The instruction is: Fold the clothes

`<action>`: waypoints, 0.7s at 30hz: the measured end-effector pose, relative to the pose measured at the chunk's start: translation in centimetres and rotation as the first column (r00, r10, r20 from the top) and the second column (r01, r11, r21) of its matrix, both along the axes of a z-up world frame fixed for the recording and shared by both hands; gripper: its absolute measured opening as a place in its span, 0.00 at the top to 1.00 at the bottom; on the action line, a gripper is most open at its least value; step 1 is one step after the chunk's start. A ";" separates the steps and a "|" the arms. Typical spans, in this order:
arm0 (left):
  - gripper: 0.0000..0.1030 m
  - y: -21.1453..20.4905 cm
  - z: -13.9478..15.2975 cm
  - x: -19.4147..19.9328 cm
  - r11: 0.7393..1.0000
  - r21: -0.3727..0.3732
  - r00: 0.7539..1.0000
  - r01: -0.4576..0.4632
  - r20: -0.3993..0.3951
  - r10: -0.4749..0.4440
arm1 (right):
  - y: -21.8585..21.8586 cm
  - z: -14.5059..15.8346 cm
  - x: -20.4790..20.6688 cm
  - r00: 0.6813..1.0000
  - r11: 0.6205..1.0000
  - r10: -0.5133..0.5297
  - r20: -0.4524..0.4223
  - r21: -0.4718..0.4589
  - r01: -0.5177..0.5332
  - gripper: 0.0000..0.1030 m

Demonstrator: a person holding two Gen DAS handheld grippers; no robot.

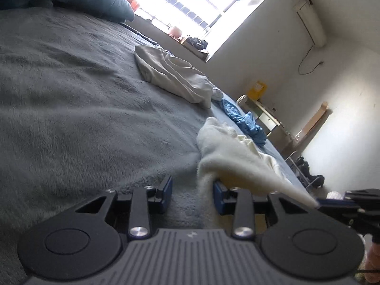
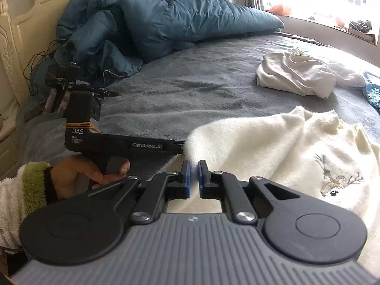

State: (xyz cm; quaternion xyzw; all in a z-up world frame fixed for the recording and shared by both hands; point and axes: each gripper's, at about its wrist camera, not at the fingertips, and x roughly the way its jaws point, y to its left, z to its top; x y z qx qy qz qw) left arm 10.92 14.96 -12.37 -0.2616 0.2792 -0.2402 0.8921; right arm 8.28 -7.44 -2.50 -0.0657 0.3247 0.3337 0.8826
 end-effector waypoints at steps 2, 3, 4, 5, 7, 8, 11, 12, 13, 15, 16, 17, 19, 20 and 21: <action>0.64 0.2 0.4 -0.6 0.999 -0.032 0.999 0.010 0.053 -0.008 | 0.5 -0.2 0.2 1.000 1.000 0.016 -0.007 0.005 -0.016 0.95; 0.64 0.3 0.6 -0.8 0.999 -0.054 0.997 0.003 0.078 0.001 | 0.8 -0.3 0.4 1.000 1.000 0.026 -0.011 0.006 -0.026 0.95; 0.64 0.6 0.4 -0.6 0.997 -0.072 0.997 -0.007 0.075 0.012 | 1.1 -0.6 0.5 0.999 0.999 0.035 -0.017 0.007 -0.035 0.95; 0.63 0.8 0.0 -0.2 0.996 -0.091 0.999 -0.010 0.049 0.015 | 1.4 -0.8 0.7 0.999 0.999 0.044 -0.024 0.008 -0.044 0.94; 0.64 1.3 -1.3 0.3 0.991 -0.132 0.999 -0.028 -0.021 0.026 | 1.8 -0.9 0.9 0.997 0.998 0.059 -0.048 0.016 -0.058 0.91; 0.67 1.7 -1.7 0.4 0.986 -0.162 0.999 -0.034 -0.040 0.028 | 1.5 -0.8 0.9 0.996 0.998 0.059 -0.062 0.027 -0.057 0.90; 0.71 2.2 -2.2 0.8 0.979 -0.201 0.998 -0.044 -0.051 0.035 | -0.3 0.0 1.3 0.994 0.998 0.017 -0.104 0.068 -0.010 0.84; 0.71 2.2 -2.2 0.7 0.980 -0.194 0.998 -0.044 -0.048 0.035 | -1.2 0.2 1.7 0.992 0.997 -0.011 -0.129 0.068 0.020 0.81; 0.71 2.2 -2.2 0.6 0.980 -0.195 0.998 -0.043 -0.046 0.035 | -2.2 0.2 2.1 0.986 0.996 -0.047 -0.162 0.066 0.058 0.75; 0.71 2.3 -2.3 0.6 0.977 -0.207 0.998 -0.043 -0.048 0.034 | -3.9 -0.1 3.0 0.957 0.992 -0.098 -0.272 0.053 0.116 0.71; 0.71 2.3 -2.4 0.6 0.976 -0.213 0.998 -0.043 -0.049 0.033 | -4.8 -0.3 3.6 0.936 0.990 -0.111 -0.335 0.048 0.135 0.68; 0.71 2.5 -2.5 0.7 0.976 -0.214 0.998 -0.043 -0.049 0.033 | -5.5 -0.6 3.9 0.914 0.987 -0.127 -0.386 0.047 0.157 0.64; 0.71 2.8 -2.5 0.8 0.976 -0.216 0.998 -0.043 -0.049 0.033 | -6.4 -1.5 4.4 0.871 0.978 -0.155 -0.466 0.055 0.203 0.57; 0.71 2.9 -2.6 0.9 0.975 -0.217 0.998 -0.043 -0.049 0.033 | -6.7 -2.1 4.6 0.852 0.972 -0.168 -0.497 0.063 0.228 0.56; 0.71 2.9 -2.7 1.0 0.975 -0.219 0.998 -0.043 -0.049 0.033 | -7.0 -2.7 4.8 0.831 0.965 -0.180 -0.526 0.071 0.254 0.56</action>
